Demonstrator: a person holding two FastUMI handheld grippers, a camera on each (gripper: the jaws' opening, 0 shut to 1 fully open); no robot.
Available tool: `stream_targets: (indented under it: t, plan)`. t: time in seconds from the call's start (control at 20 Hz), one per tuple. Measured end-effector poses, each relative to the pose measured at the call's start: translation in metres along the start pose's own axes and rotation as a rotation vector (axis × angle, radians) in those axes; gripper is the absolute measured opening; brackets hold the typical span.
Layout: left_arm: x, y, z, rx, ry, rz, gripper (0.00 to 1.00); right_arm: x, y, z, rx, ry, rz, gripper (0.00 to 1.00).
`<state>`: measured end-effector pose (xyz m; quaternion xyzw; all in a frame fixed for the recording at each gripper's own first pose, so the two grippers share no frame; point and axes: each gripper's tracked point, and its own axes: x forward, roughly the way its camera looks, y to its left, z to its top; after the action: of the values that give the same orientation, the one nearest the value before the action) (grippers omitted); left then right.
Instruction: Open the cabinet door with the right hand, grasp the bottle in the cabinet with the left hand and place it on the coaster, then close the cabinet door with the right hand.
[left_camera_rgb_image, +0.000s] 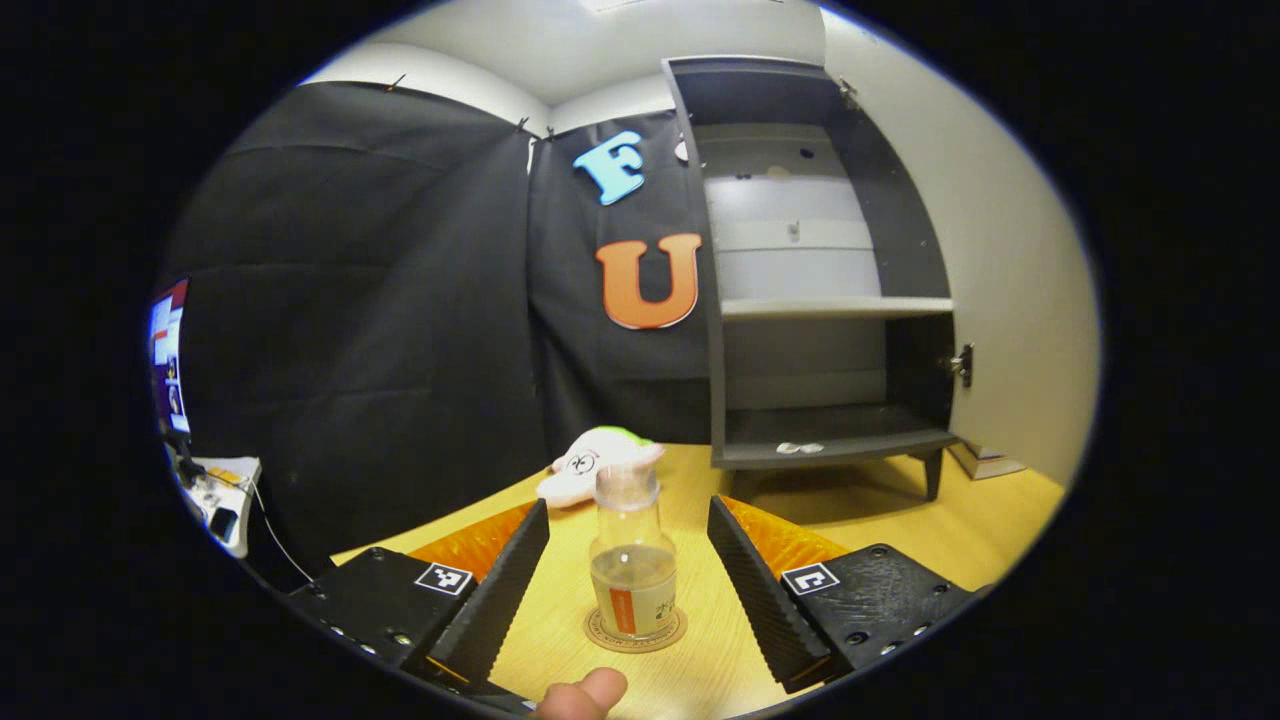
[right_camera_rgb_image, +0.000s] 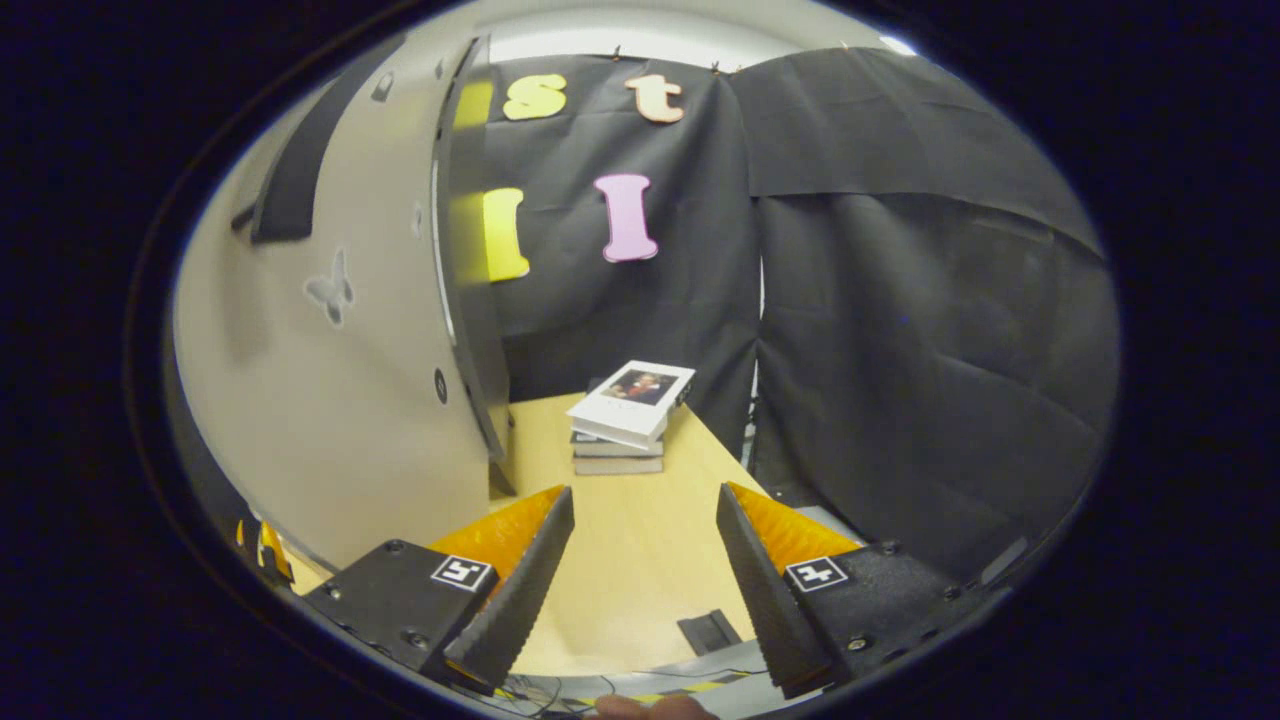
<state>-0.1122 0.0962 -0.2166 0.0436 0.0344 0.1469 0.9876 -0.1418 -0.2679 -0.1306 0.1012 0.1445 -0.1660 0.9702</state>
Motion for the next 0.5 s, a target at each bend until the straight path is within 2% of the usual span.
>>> stream_targets:
  t: [0.05,0.2,0.35,0.5]
  plan:
    - [-0.012,-0.002,0.026,0.007,-0.017,-0.018,0.96,-0.001,0.003,0.019,0.013,-0.038,0.02,0.92]
    - [-0.045,0.008,0.088,0.072,-0.006,0.015,0.96,-0.013,0.011,0.074,0.026,-0.145,0.094,0.9]
    - [-0.069,-0.011,0.145,0.08,-0.003,-0.042,0.96,-0.036,0.024,0.109,0.033,-0.246,0.173,0.89]
    - [-0.091,-0.029,0.196,0.074,-0.036,-0.094,0.96,-0.059,0.049,0.122,0.049,-0.289,0.273,0.89]
